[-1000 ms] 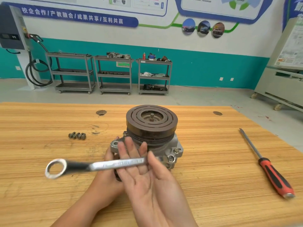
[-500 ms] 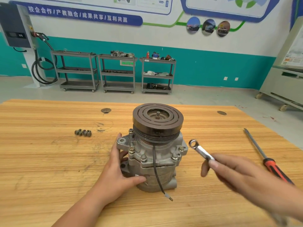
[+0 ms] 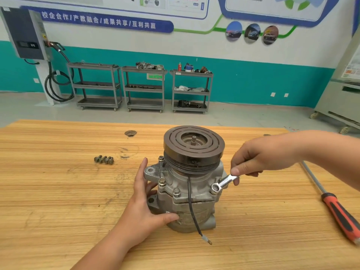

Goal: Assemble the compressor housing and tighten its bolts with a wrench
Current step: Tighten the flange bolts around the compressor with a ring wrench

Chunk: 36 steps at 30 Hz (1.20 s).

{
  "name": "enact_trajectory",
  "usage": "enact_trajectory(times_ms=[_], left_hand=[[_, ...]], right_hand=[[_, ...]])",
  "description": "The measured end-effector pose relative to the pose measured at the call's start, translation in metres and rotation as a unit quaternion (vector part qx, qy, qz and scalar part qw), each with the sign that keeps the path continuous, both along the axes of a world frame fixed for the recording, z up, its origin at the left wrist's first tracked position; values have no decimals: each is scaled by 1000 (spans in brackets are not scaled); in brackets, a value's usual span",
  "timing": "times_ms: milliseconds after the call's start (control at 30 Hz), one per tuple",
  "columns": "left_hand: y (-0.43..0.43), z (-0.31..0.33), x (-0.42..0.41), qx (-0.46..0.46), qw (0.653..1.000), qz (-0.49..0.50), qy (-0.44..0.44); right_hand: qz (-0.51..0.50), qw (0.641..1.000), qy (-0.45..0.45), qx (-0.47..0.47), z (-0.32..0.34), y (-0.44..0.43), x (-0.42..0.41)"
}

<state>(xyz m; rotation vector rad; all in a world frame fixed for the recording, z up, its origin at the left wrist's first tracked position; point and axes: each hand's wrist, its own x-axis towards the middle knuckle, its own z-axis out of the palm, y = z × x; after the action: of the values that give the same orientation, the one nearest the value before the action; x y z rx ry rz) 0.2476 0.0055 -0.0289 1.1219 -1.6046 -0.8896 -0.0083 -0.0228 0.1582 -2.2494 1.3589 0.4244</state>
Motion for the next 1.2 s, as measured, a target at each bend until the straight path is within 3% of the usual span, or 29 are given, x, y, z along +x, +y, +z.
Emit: enact_trajectory(times_ms=[467, 600, 700, 767, 867, 1067, 1200], left_hand=[[-2, -1, 1, -10, 1000, -14, 26], [-2, -2, 0, -14, 999, -16, 27], [-3, -3, 1, -13, 1000, -11, 23], [-4, -3, 2, -9, 1000, -7, 17], [-5, -5, 3, -4, 1000, -1, 12], [-6, -7, 3, -22, 1000, 2, 7], [-5, -5, 0, -31, 999, 9, 12]], right_hand=[[12, 998, 39, 43, 2, -9, -2], [-52, 988, -10, 145, 3, -5, -11], [-116, 957, -85, 252, -5, 9, -13], [-170, 911, -182, 330, -17, 26, -14], [-256, 794, -369, 410, -38, 55, -8], [-416, 517, -659, 353, -72, 100, 61], [-404, 330, -777, 352, -82, 100, 101]])
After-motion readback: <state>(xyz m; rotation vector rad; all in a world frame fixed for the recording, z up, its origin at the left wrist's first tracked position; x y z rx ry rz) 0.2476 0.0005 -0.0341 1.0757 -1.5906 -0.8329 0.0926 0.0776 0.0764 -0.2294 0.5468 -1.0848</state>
